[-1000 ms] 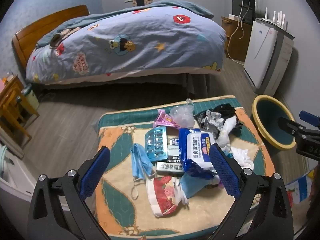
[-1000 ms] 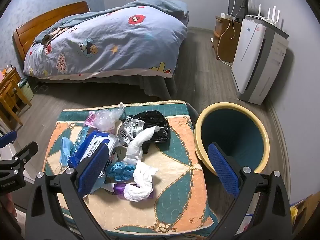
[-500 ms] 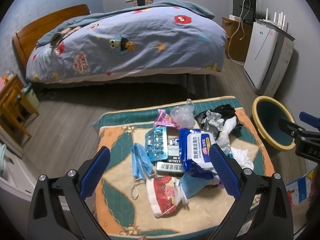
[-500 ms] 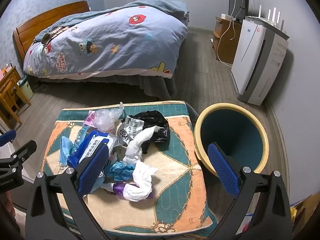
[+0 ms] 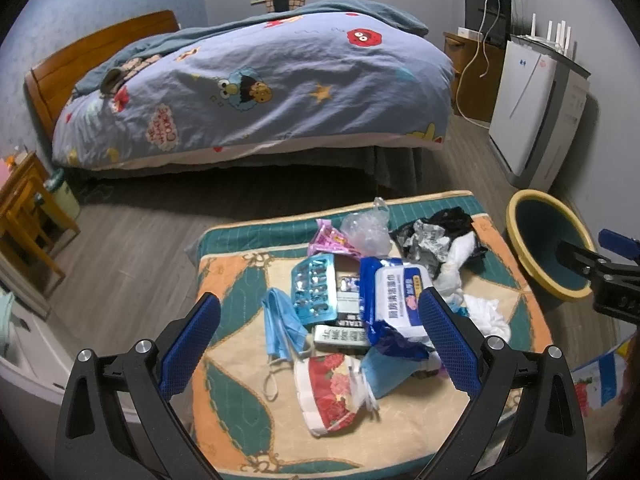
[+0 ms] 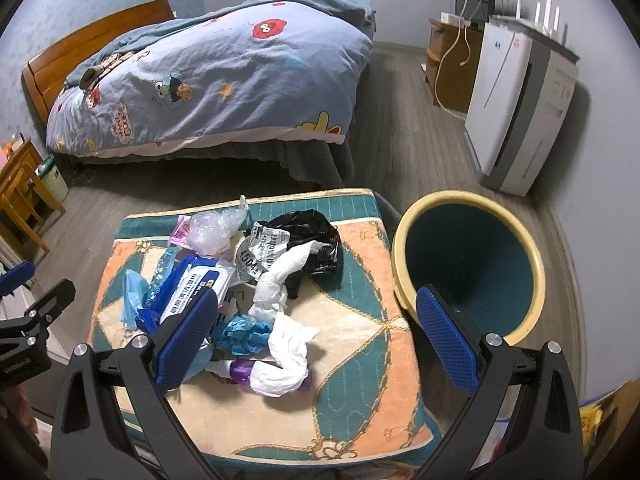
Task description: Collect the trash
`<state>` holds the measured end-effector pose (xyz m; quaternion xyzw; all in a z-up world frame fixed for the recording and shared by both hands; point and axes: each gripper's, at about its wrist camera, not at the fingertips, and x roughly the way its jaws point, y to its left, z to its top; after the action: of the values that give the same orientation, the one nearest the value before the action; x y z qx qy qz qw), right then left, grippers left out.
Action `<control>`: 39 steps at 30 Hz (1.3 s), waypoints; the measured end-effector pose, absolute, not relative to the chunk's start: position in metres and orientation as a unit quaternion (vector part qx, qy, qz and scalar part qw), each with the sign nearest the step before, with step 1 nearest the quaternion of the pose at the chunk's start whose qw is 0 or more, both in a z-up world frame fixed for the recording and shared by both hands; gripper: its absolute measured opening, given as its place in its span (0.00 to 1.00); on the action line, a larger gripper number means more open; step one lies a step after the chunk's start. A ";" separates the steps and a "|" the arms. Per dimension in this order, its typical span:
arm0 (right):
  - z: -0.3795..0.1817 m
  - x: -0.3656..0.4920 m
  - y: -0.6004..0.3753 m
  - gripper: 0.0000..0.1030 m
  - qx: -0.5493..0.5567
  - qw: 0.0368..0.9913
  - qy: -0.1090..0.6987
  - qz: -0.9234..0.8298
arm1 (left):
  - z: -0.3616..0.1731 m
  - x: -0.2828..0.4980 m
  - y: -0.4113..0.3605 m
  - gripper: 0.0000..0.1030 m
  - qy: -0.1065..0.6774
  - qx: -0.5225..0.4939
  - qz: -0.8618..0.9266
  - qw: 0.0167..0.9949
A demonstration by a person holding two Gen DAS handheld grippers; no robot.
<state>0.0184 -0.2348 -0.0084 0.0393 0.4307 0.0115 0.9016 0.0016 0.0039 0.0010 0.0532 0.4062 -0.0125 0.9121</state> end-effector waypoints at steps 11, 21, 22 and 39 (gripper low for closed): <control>-0.004 0.053 -0.260 0.95 0.087 0.909 0.408 0.006 | -0.016 0.042 0.015 0.95 0.429 0.012 -0.035 0.903; -0.061 0.120 -0.282 0.95 0.143 0.860 0.489 0.006 | -0.052 0.078 0.012 0.95 0.470 0.002 -0.045 0.881; -0.068 0.123 -0.282 0.95 0.134 0.858 0.495 0.003 | -0.057 0.080 0.010 0.95 0.476 0.009 -0.048 0.878; -0.121 0.147 -0.242 0.75 0.136 0.803 0.575 0.080 | -0.108 0.091 -0.021 0.66 0.570 0.018 -0.136 0.810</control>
<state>0.1466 -0.2416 -0.1209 0.1359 0.5749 0.0796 0.8029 0.0915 -0.0210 -0.1078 0.0184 0.5701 -0.1359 0.8100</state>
